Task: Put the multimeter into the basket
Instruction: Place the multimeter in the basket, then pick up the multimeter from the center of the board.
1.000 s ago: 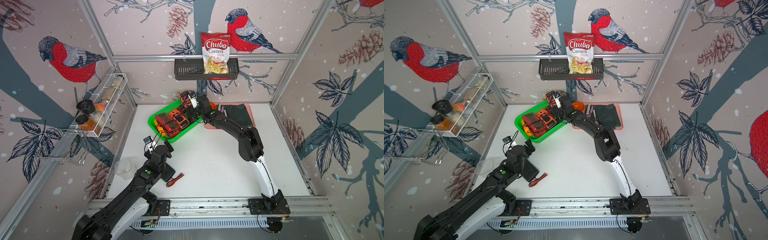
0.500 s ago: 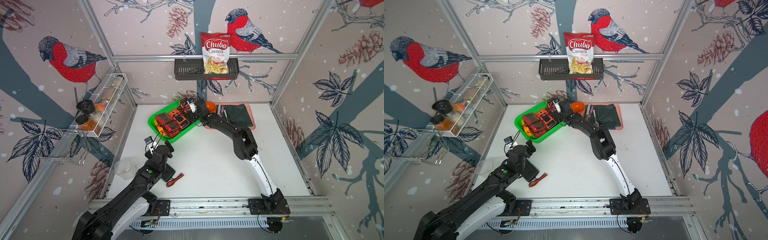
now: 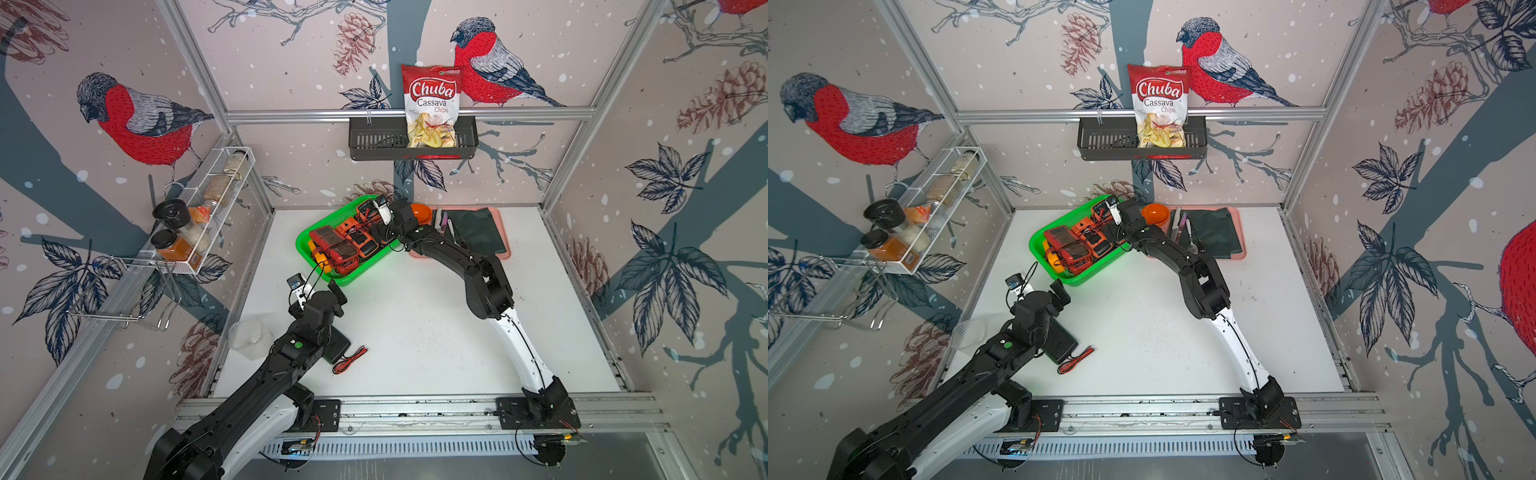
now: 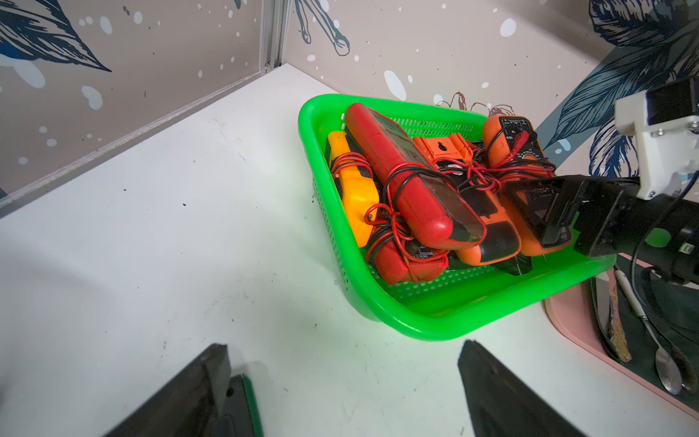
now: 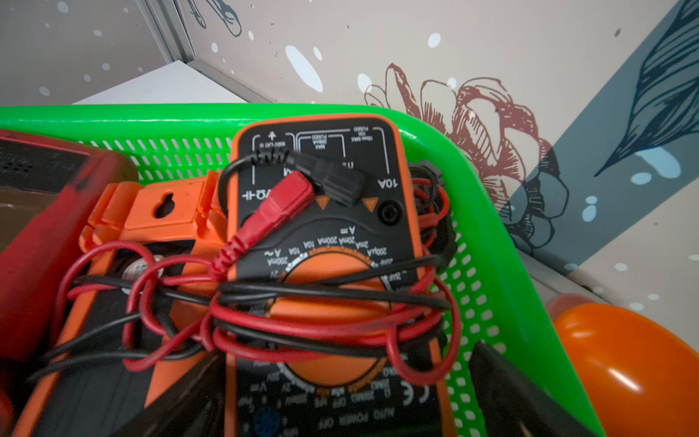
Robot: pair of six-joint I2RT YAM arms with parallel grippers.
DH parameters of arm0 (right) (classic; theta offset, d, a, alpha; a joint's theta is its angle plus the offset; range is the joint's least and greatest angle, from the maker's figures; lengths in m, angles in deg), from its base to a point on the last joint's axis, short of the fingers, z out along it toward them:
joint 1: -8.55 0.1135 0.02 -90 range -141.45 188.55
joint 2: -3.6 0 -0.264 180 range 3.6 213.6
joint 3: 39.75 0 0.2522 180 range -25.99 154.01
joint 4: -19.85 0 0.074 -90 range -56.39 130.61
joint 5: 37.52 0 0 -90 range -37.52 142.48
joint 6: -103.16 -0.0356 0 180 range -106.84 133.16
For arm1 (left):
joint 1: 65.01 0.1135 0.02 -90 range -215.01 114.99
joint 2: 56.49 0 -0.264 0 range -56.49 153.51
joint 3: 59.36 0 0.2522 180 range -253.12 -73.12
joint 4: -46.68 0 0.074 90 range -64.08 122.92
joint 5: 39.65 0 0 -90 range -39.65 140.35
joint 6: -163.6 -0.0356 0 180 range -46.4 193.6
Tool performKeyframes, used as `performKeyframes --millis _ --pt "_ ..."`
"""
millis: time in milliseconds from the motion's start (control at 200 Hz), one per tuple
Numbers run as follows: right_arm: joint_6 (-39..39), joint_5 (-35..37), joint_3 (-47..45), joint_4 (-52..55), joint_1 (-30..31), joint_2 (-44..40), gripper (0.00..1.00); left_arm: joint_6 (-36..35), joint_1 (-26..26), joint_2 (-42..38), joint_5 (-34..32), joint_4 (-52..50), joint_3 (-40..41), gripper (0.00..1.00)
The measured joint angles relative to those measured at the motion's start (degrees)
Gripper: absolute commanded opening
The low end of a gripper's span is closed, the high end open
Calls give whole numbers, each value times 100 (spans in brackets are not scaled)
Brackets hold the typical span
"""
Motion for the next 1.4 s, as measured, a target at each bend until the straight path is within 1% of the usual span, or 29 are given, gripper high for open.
performKeyframes --millis 225,430,525,620,805,1006,1216,1401 --pt "48 9 -57 214 192 -479 100 337 26 -170 -109 -461 -4 97" --pt "114 28 -662 195 365 -1303 100 802 85 -227 -114 -1222 -122 97" --pt "-103 61 -1220 157 345 -1766 100 966 94 -251 -59 -1510 -127 97" --pt "-448 122 -1980 101 306 -2330 100 1158 96 -289 24 -1733 -127 97" --pt "-1147 282 -3532 -39 236 -3512 100 1845 101 -295 98 -2291 -142 98" --pt "-1803 579 -5027 -238 44 -4697 100 2422 101 -20 378 -2776 -181 98" --pt "-2273 846 -6074 -348 -254 -5600 100 2739 101 308 802 -3174 -168 98" --pt "-2549 911 -6616 -422 -448 -5934 100 2861 101 376 1056 -3412 -72 98"
